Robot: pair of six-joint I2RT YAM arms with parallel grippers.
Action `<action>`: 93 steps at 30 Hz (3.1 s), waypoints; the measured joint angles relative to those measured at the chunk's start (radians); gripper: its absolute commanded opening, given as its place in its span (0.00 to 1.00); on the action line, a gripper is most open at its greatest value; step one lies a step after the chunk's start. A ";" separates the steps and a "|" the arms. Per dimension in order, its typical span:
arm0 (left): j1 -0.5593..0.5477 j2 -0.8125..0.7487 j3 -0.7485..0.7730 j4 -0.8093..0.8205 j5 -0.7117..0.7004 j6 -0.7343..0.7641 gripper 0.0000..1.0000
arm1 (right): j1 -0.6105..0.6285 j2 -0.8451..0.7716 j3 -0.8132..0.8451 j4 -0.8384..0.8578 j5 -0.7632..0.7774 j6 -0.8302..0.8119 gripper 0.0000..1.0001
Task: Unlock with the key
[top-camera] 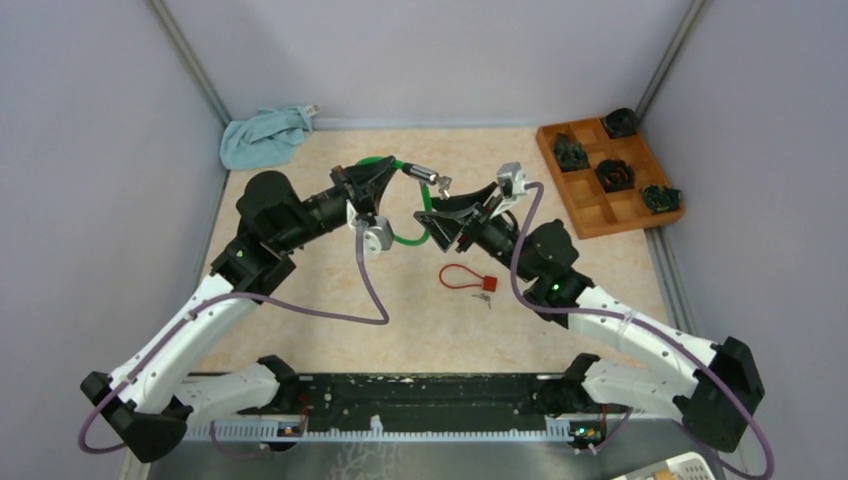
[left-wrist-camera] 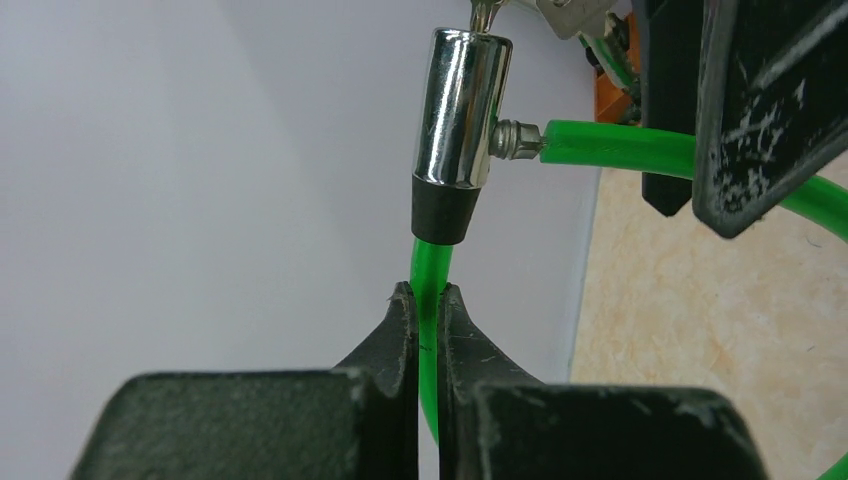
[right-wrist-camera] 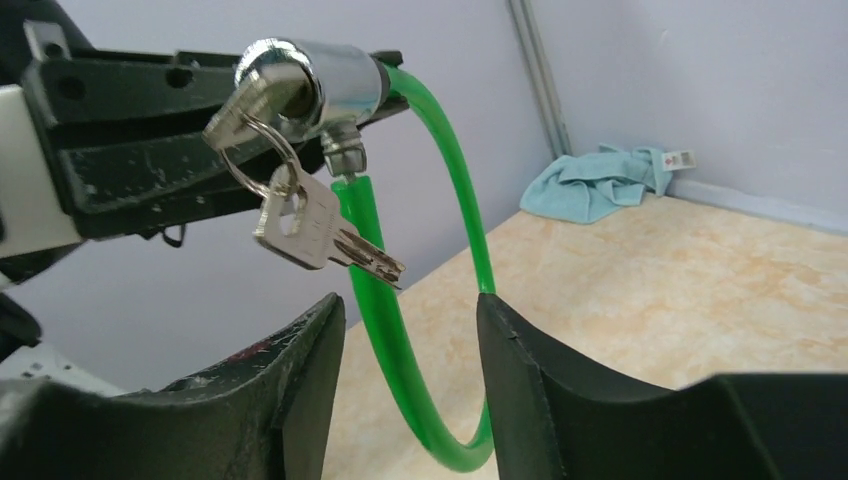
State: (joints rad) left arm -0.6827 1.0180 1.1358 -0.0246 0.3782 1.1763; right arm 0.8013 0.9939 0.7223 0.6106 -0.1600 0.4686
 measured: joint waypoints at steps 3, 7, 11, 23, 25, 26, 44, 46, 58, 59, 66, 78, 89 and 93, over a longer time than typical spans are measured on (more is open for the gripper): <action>-0.006 0.008 0.017 -0.011 -0.007 -0.015 0.00 | 0.048 0.026 0.000 0.012 0.064 -0.068 0.18; -0.008 0.016 0.029 -0.025 -0.033 -0.038 0.00 | 0.108 0.042 0.000 0.026 0.142 -0.145 0.00; -0.013 0.035 0.048 -0.027 -0.065 -0.082 0.00 | 0.140 0.029 -0.034 0.068 0.231 -0.181 0.00; -0.035 0.058 0.035 -0.054 -0.052 -0.144 0.00 | 0.170 -0.095 -0.172 0.063 0.329 -0.167 0.57; -0.022 0.014 -0.005 -0.028 -0.041 -0.099 0.00 | 0.171 -0.120 -0.170 0.010 0.327 -0.156 0.60; -0.016 -0.016 -0.030 -0.016 -0.037 -0.065 0.00 | 0.171 -0.137 -0.164 -0.022 0.322 -0.151 0.60; -0.016 -0.114 -0.211 0.025 0.063 0.369 0.00 | 0.018 -0.205 0.225 -0.478 -0.049 0.086 0.44; -0.016 -0.118 -0.211 0.026 0.065 0.388 0.00 | 0.018 -0.190 0.237 -0.523 -0.070 0.105 0.42; -0.016 -0.125 -0.215 0.025 0.070 0.438 0.00 | 0.018 -0.187 0.241 -0.700 -0.071 0.129 0.39; -0.016 -0.125 -0.215 0.025 0.071 0.440 0.00 | 0.018 -0.195 0.242 -0.711 -0.065 0.125 0.39; -0.018 -0.131 -0.215 0.025 0.082 0.441 0.00 | 0.017 -0.211 0.249 -0.772 -0.013 0.093 0.35; -0.024 -0.131 -0.215 0.025 0.083 0.441 0.00 | 0.014 -0.138 0.248 -0.648 -0.088 0.181 0.27; -0.024 -0.132 -0.215 0.025 0.083 0.441 0.00 | 0.004 -0.164 0.204 -0.633 -0.116 0.233 0.38; -0.025 -0.132 -0.215 0.025 0.083 0.441 0.00 | -0.006 -0.182 0.180 -0.634 -0.121 0.244 0.30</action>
State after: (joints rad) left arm -0.7074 0.8860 0.9207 0.0002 0.4610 1.6176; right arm 0.7952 0.8124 0.9028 -0.0238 -0.2810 0.7128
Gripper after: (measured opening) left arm 0.036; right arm 0.372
